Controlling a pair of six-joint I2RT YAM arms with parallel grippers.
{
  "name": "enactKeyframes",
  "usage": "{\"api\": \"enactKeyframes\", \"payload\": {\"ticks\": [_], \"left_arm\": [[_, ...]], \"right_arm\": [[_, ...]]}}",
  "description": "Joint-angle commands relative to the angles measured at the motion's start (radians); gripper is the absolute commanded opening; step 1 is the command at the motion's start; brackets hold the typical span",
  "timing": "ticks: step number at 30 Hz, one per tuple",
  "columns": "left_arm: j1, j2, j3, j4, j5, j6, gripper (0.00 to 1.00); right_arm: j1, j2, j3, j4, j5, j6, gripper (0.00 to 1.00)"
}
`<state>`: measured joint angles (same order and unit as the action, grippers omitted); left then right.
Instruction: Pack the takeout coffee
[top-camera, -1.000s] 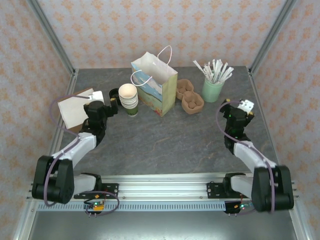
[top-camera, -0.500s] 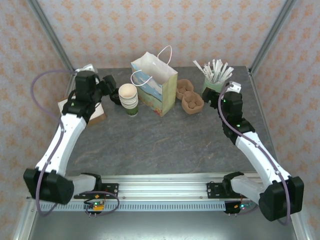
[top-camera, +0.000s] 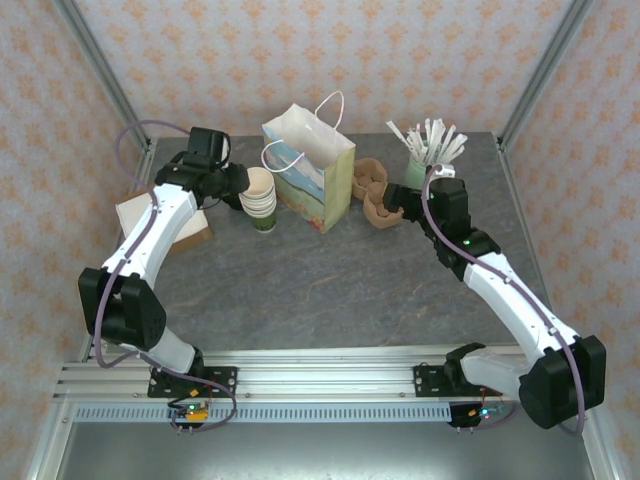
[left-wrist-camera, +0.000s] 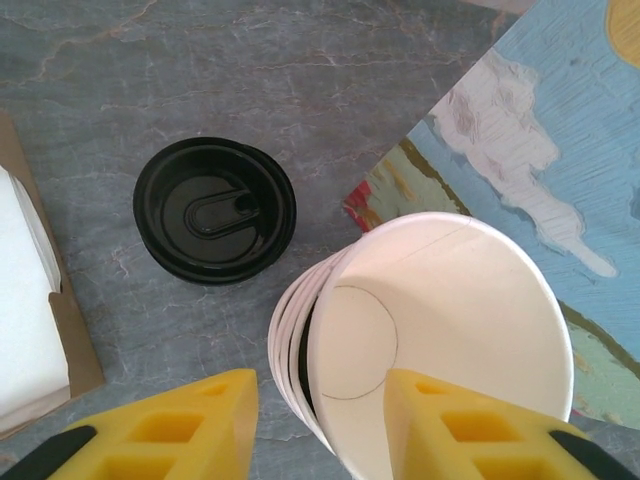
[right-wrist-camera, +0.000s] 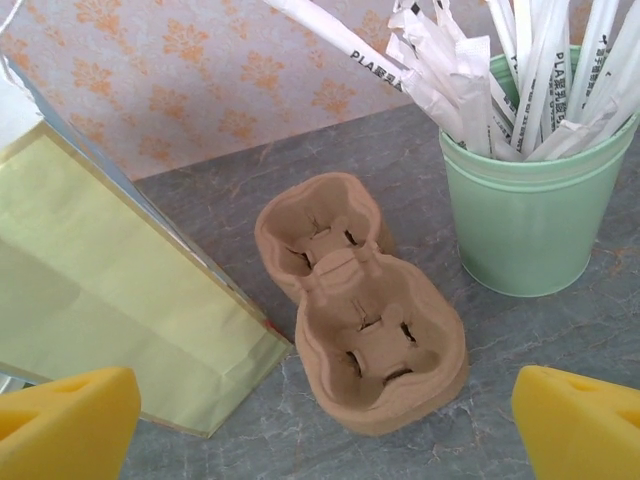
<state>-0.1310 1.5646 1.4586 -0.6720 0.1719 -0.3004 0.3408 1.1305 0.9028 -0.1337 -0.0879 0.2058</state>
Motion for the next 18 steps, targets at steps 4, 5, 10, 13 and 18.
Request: {"api": "enactKeyframes", "payload": {"ticks": [4,5,10,13,18], "left_arm": [[-0.008,0.049,0.058,-0.044,-0.03,0.032,0.35],[-0.008,0.055,0.061,-0.041,-0.031,0.032,0.33],[-0.01,0.076,0.072,-0.033,-0.023,0.035,0.28],[-0.01,0.091,0.08,-0.034,-0.023,0.036,0.27],[-0.01,0.107,0.088,-0.037,-0.021,0.038,0.21]], "right_arm": [[0.002,0.019,0.021,-0.024,-0.009,-0.008,0.96],[0.003,0.018,0.021,-0.029,-0.006,-0.009,0.96],[0.002,0.014,0.019,-0.033,0.007,-0.009,0.96],[0.002,0.015,0.017,-0.037,0.007,-0.005,0.96],[0.003,0.015,0.016,-0.042,0.019,-0.006,0.96]]}}
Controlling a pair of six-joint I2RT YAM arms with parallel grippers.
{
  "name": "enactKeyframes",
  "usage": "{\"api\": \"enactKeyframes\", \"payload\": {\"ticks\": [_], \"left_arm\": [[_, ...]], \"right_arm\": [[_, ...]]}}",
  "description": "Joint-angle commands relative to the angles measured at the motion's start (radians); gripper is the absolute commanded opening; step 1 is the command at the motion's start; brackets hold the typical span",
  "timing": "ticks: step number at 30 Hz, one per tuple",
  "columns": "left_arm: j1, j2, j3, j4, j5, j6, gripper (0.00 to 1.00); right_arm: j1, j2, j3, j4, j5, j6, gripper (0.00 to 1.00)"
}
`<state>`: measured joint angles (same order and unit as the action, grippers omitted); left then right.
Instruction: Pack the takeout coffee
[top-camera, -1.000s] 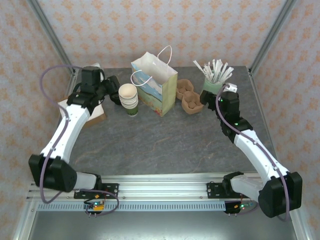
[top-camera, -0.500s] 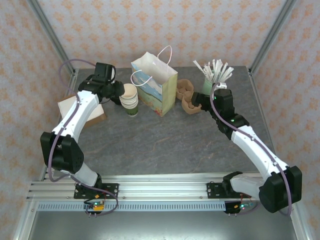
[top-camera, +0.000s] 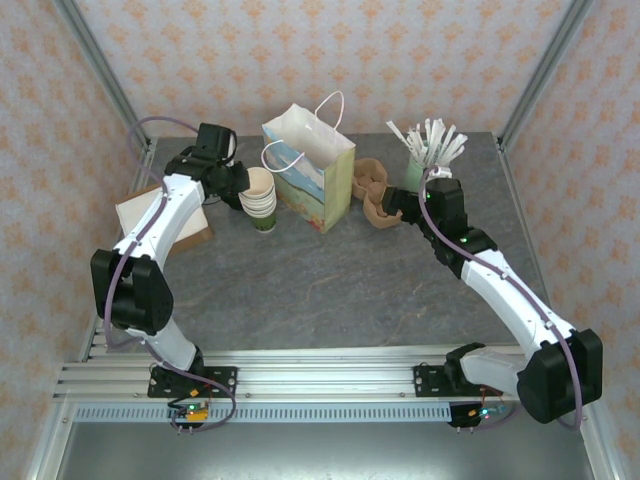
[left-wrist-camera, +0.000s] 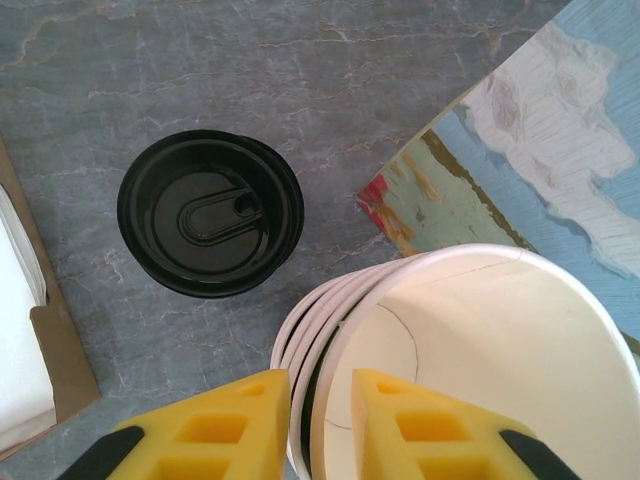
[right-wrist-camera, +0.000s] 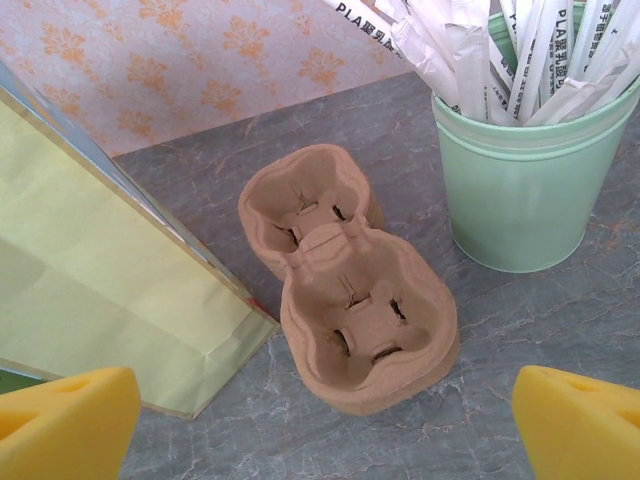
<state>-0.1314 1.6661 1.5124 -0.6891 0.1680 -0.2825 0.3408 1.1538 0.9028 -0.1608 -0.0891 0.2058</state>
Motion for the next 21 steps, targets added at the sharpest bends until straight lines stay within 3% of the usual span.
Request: {"api": "enactKeyframes", "payload": {"ticks": [1,21], "left_arm": [[-0.01,0.006,0.034,-0.019,-0.016,0.02,0.2],[-0.009,-0.055,0.051,-0.003,-0.069,-0.001,0.08]], "right_arm": [[0.002,-0.009,0.016,-0.017,0.023,-0.006,0.96],[0.002,0.008,0.03,-0.037,0.027,-0.005,0.96]]}}
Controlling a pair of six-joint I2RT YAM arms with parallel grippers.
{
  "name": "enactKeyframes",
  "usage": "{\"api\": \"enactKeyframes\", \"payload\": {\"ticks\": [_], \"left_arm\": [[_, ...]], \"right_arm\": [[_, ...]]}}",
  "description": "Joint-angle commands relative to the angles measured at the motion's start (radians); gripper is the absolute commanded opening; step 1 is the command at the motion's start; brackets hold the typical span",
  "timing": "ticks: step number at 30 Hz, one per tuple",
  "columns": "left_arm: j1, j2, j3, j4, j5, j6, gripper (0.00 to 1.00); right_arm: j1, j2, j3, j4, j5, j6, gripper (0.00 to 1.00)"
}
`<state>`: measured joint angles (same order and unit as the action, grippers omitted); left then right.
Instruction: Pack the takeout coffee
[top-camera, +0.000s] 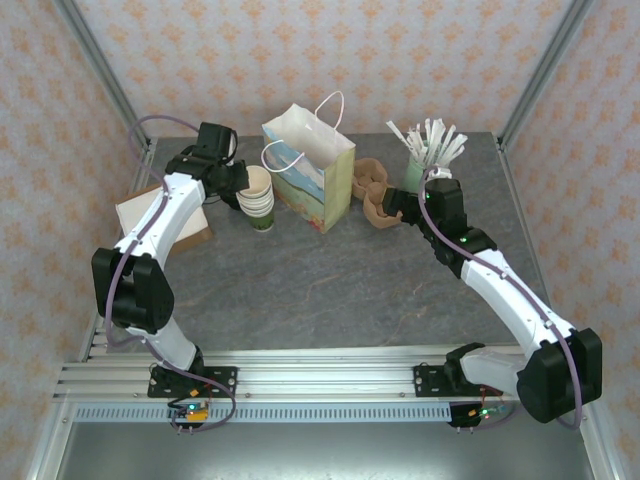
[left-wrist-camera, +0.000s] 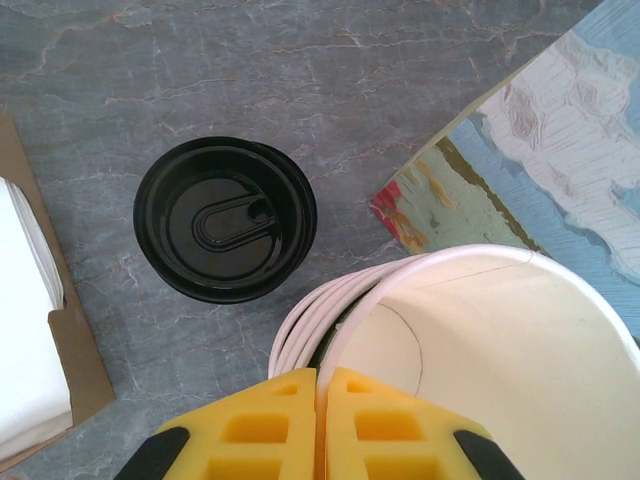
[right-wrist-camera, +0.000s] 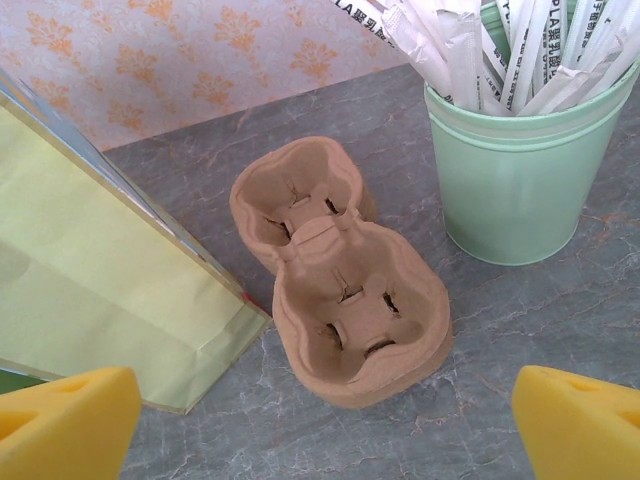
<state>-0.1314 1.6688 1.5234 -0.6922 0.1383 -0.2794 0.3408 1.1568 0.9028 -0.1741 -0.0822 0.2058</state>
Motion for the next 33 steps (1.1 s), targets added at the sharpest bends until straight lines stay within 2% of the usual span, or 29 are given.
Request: {"api": "enactKeyframes", "payload": {"ticks": [1,9,13,17,21,24,28,33], "left_arm": [[-0.01,-0.066,0.041,0.002,-0.043,-0.008,0.08],[-0.009,-0.197,0.044,0.015,-0.088,-0.051,0.06],[-0.021,-0.349,-0.018,0.003,-0.134,-0.063,0.04],[-0.072,-0.512,-0.137,-0.01,-0.141,-0.081,0.03],[-0.184,-0.621,-0.265,-0.003,-0.108,-0.099,0.03],[-0.309,-0.614,-0.352,0.063,-0.099,-0.142,0.03],[-0.482,-0.482,-0.423,0.2,-0.122,-0.175,0.03],[-0.599,-0.322,-0.426,0.261,-0.152,-0.172,0.04]], "right_arm": [[0.003,0.005,0.033,-0.027,0.02,-0.006,0.96],[0.003,0.0,0.054,-0.044,0.019,-0.012,0.96],[0.003,-0.003,0.071,-0.055,0.024,-0.019,0.97],[0.003,-0.002,0.085,-0.056,0.027,-0.029,0.97],[0.002,0.014,0.111,-0.081,0.037,-0.053,0.98],[0.002,0.021,0.118,-0.102,0.065,-0.068,0.98],[0.001,0.011,0.107,-0.137,0.112,-0.075,0.99],[0.002,-0.027,0.075,-0.172,0.16,-0.09,1.0]]}}
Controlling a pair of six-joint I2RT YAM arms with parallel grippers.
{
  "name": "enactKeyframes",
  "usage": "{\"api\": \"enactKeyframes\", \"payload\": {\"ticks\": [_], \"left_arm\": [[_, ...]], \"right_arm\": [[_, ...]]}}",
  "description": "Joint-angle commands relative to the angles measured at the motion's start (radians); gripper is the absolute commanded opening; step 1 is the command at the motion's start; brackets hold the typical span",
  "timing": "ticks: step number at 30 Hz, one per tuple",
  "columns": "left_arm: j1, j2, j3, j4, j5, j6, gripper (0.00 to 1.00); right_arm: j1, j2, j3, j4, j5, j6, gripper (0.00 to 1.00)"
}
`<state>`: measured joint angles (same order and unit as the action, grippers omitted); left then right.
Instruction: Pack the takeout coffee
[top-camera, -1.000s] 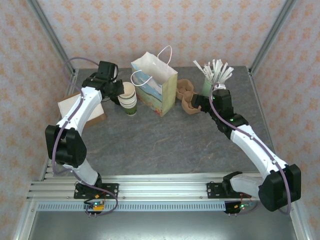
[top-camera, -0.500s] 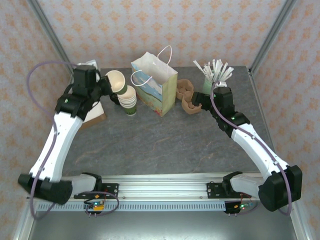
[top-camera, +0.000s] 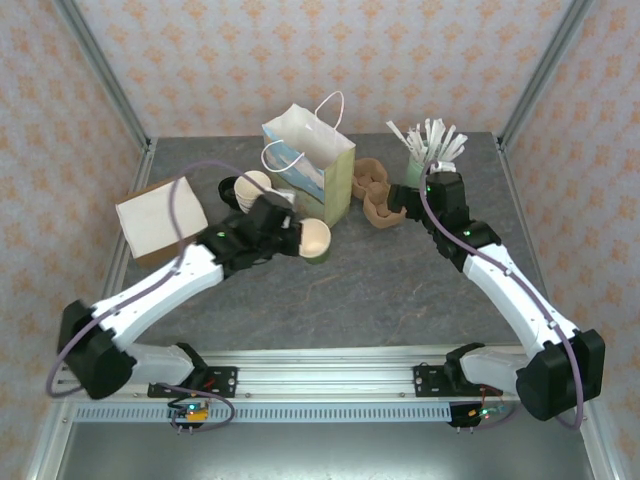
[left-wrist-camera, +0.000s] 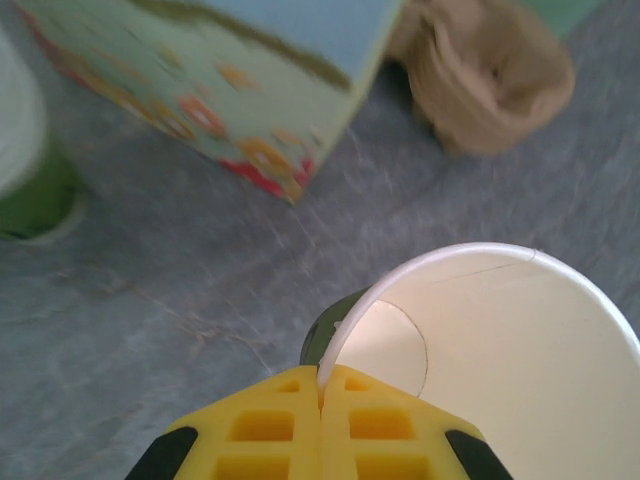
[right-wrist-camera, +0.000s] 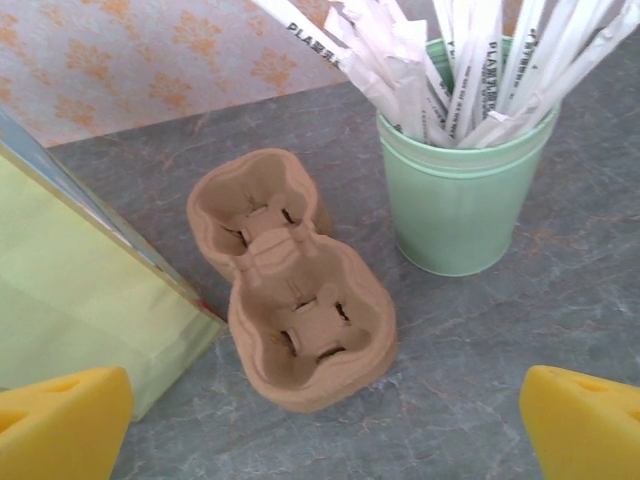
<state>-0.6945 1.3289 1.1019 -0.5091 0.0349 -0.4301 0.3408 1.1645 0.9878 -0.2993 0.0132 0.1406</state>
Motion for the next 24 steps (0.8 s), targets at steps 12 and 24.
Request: {"api": "enactKeyframes", "payload": {"ticks": [12,24], "left_arm": [[-0.123,0.13,-0.13,0.149,-0.089,-0.064,0.07],[-0.14,0.046,-0.101,0.074,-0.172,-0.047,0.51]], "right_arm": [[0.002,-0.045,-0.04,-0.052,0.066,-0.029,1.0],[0.003,-0.044,-0.031,-0.053,0.033,-0.008,1.0]]}}
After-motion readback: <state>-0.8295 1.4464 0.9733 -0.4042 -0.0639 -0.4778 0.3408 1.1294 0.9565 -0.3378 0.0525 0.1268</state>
